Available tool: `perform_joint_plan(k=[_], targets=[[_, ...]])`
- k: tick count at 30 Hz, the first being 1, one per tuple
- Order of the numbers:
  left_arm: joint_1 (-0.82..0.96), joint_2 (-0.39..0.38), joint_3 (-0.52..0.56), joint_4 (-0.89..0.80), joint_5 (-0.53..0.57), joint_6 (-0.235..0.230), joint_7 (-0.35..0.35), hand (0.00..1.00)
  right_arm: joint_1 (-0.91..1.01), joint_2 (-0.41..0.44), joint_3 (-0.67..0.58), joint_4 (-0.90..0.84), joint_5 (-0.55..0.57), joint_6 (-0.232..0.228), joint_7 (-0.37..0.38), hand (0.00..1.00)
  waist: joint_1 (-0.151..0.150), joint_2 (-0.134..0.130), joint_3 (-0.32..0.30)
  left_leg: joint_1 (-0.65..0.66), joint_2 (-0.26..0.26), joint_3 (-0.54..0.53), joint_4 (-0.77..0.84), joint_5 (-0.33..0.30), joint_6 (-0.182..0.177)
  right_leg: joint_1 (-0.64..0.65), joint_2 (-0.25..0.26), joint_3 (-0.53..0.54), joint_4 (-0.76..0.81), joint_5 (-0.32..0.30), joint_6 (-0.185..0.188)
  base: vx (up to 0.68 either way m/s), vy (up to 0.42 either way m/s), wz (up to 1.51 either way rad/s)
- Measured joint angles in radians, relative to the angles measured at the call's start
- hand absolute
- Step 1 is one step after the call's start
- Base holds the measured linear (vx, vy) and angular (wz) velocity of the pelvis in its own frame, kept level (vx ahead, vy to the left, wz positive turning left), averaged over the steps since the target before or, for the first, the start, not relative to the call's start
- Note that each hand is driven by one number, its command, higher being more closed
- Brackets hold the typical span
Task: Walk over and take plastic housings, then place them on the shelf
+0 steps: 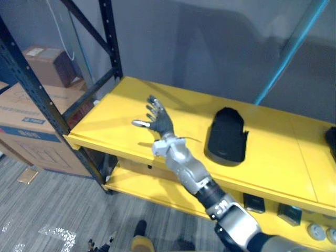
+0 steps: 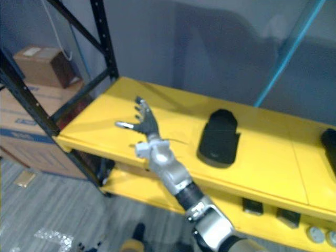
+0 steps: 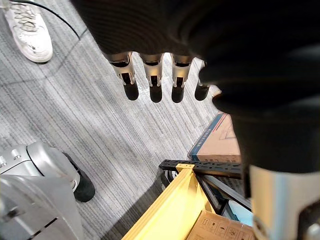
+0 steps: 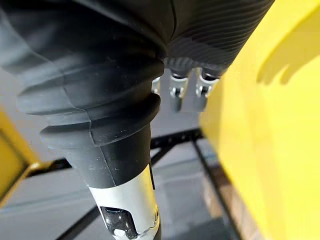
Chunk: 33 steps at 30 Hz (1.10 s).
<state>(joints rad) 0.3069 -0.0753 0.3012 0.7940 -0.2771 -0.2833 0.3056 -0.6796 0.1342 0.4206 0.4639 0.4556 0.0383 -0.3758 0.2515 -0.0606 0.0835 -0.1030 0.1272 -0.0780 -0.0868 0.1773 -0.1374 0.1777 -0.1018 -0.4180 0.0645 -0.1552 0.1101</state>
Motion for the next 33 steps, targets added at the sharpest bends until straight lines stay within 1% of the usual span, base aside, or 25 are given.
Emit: perform_joint_plan(k=[1,4,5,8,9,11,14,16,20,21,23,24,27,29,30,33], targets=[[-0.005,0.000,0.002,0.008,-0.001,0.000,-0.008,0.00,-0.003,-0.003,-0.027,0.041,0.000,0.009,-0.018,0.00,0.006,0.000,0.000,0.000,0.000,-0.002,0.000,0.000,0.000,0.002,0.000,-0.006,-0.001,0.000,0.001,0.01,-0.008,0.03],[-0.008,0.002,0.003,0.012,-0.002,0.000,-0.018,0.00,-0.009,-0.013,-0.074,0.100,0.000,0.011,-0.039,0.00,0.007,0.000,0.000,0.000,-0.007,-0.022,0.000,0.001,-0.001,0.020,0.001,-0.027,-0.004,0.001,0.002,0.02,-0.020,0.17],[-0.008,0.002,0.003,0.012,-0.003,0.000,-0.019,0.00,-0.017,-0.015,-0.082,0.113,0.000,0.015,-0.041,0.00,0.008,0.000,0.000,0.000,-0.006,-0.023,0.000,0.001,-0.001,0.021,0.002,-0.029,-0.004,0.001,0.002,0.01,-0.017,0.13],[-0.008,0.002,0.002,0.016,-0.038,0.002,-0.040,0.00,-0.075,-0.035,-0.089,0.172,-0.007,0.049,-0.040,0.00,0.009,0.000,0.000,-0.001,-0.003,-0.025,0.000,0.000,-0.001,0.023,0.006,-0.031,-0.008,0.001,0.002,0.00,-0.004,0.01],[-0.009,0.003,0.002,0.017,-0.038,0.002,-0.046,0.00,-0.086,-0.041,-0.109,0.188,-0.020,0.056,-0.040,0.00,0.010,0.000,0.000,-0.001,-0.003,-0.027,0.000,0.001,-0.001,0.026,0.008,-0.035,-0.010,0.001,0.002,0.00,-0.010,0.07],[-0.010,0.004,0.001,0.020,-0.040,0.002,-0.048,0.00,-0.092,-0.047,-0.140,0.214,-0.039,0.057,-0.037,0.00,0.011,-0.001,0.000,-0.001,-0.005,-0.035,-0.001,0.000,-0.001,0.033,0.009,-0.043,-0.014,0.001,0.002,0.00,-0.009,0.11],[-0.013,0.011,-0.001,0.035,-0.041,0.002,-0.050,0.00,-0.099,-0.057,-0.192,0.270,-0.038,0.059,-0.037,0.00,0.012,-0.001,-0.001,-0.001,-0.004,-0.038,-0.001,0.001,-0.001,0.034,0.011,-0.045,-0.018,0.001,0.002,0.00,-0.002,0.03],[-0.013,0.019,-0.008,0.054,-0.070,0.003,-0.051,0.00,-0.101,-0.073,-0.238,0.312,-0.038,0.076,-0.039,0.00,0.013,-0.002,-0.001,-0.001,-0.002,-0.039,-0.001,0.001,-0.002,0.035,0.014,-0.045,-0.020,0.002,0.002,0.00,0.000,0.00],[-0.014,0.026,-0.013,0.065,-0.077,0.002,-0.053,0.00,-0.115,-0.105,-0.289,0.377,-0.048,0.095,-0.043,0.00,0.013,-0.002,0.000,-0.001,-0.001,-0.039,-0.001,0.002,-0.003,0.035,0.016,-0.045,-0.019,0.002,0.002,0.00,0.000,0.00],[-0.014,0.027,-0.012,0.071,-0.078,0.001,-0.054,0.00,-0.114,-0.108,-0.323,0.388,-0.049,0.095,-0.046,0.00,0.014,-0.002,0.001,0.000,-0.003,-0.039,-0.001,0.006,-0.009,0.037,0.013,-0.046,-0.017,0.002,0.003,0.00,0.000,0.00],[-0.015,0.030,-0.012,0.080,-0.083,0.000,-0.054,0.00,-0.114,-0.109,-0.361,0.402,-0.051,0.096,-0.059,0.00,0.014,-0.003,0.002,0.001,-0.008,-0.037,-0.002,0.006,-0.009,0.037,0.007,-0.046,-0.017,0.003,0.005,0.00,0.000,0.00],[-0.017,0.031,-0.014,0.085,-0.102,0.000,-0.054,0.00,-0.114,-0.110,-0.382,0.410,-0.064,0.097,-0.061,0.00,0.014,-0.005,0.005,0.004,-0.013,-0.035,-0.002,0.005,-0.008,0.038,0.001,-0.046,-0.016,0.002,0.008,0.00,0.000,0.00],[-0.030,0.039,-0.022,0.091,-0.112,-0.001,-0.053,0.00,-0.115,-0.118,-0.403,0.410,-0.078,0.097,-0.062,0.00,0.014,-0.006,0.039,0.027,-0.030,-0.028,-0.003,-0.001,-0.001,0.054,-0.019,-0.046,-0.006,-0.004,0.019,0.01,0.046,0.00],[-0.032,0.049,-0.041,0.092,-0.116,-0.001,-0.053,0.00,-0.115,-0.118,-0.425,0.410,-0.078,0.097,-0.063,0.00,0.014,-0.007,0.045,0.030,-0.037,-0.024,-0.003,-0.004,0.003,0.055,-0.028,-0.045,-0.006,-0.006,0.022,0.02,0.043,-0.03],[-0.033,0.051,-0.042,0.091,-0.116,-0.001,-0.053,0.00,-0.116,-0.120,-0.439,0.411,-0.078,0.098,-0.065,0.00,0.014,-0.010,0.049,0.032,-0.044,-0.022,-0.003,-0.009,0.008,0.055,-0.038,-0.045,-0.005,-0.009,0.027,0.02,0.046,-0.01],[-0.035,0.061,-0.044,0.092,-0.118,-0.001,-0.053,0.00,-0.120,-0.125,-0.465,0.411,-0.078,0.115,-0.090,0.00,0.013,-0.022,0.057,0.033,-0.057,-0.019,-0.003,-0.013,0.008,0.055,-0.052,-0.046,-0.004,-0.009,0.032,0.03,0.033,0.00]])
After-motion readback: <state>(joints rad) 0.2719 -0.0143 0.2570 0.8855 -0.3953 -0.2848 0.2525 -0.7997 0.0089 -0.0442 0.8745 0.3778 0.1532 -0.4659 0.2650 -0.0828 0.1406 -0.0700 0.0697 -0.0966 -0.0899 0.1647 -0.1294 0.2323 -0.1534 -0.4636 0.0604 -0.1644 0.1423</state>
